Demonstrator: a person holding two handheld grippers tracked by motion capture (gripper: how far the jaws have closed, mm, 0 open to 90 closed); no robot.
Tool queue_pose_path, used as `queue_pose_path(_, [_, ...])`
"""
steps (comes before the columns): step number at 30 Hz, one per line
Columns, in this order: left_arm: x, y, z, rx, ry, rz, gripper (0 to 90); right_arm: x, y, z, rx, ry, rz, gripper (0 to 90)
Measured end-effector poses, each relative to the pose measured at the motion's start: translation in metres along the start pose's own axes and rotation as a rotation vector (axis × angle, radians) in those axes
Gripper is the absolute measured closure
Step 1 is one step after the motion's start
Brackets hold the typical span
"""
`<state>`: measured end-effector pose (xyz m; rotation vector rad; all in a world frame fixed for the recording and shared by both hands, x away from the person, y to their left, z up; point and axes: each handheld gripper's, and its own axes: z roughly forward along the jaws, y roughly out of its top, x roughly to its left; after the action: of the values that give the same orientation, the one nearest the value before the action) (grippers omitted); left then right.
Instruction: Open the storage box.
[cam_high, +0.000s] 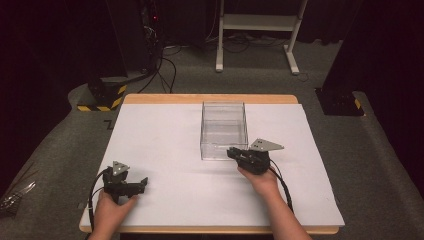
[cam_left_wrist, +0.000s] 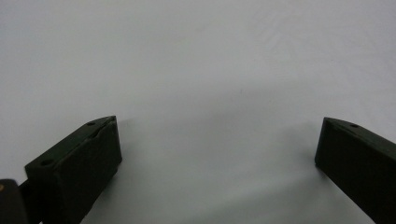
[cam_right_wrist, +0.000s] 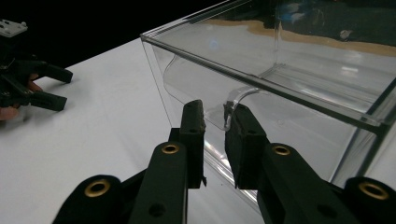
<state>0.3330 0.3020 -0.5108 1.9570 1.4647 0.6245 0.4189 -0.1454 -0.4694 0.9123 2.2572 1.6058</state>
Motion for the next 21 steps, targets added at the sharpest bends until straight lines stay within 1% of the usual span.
queue_pose_path(4, [0.000,0.000,0.000,0.000,0.000,0.000,0.5,-0.001,-0.001,-0.003,-0.001,-0.001,-0.012,80.3])
queue_pose_path(10, [0.000,0.000,0.000,-0.001,0.001,0.000,0.5,0.000,-0.002,-0.006,-0.004,0.005,-0.012,81.6])
queue_pose_path(16, [0.000,0.000,0.000,0.000,0.000,0.000,0.5,0.003,-0.005,-0.010,-0.003,0.011,-0.021,82.1])
queue_pose_path(18, [0.000,0.000,0.000,-0.001,0.000,0.000,0.5,0.006,-0.007,-0.012,-0.008,0.016,-0.021,82.2])
queue_pose_path(21, [0.000,0.000,0.000,0.000,0.000,0.000,0.5,0.008,-0.009,-0.014,-0.009,0.013,-0.021,82.4])
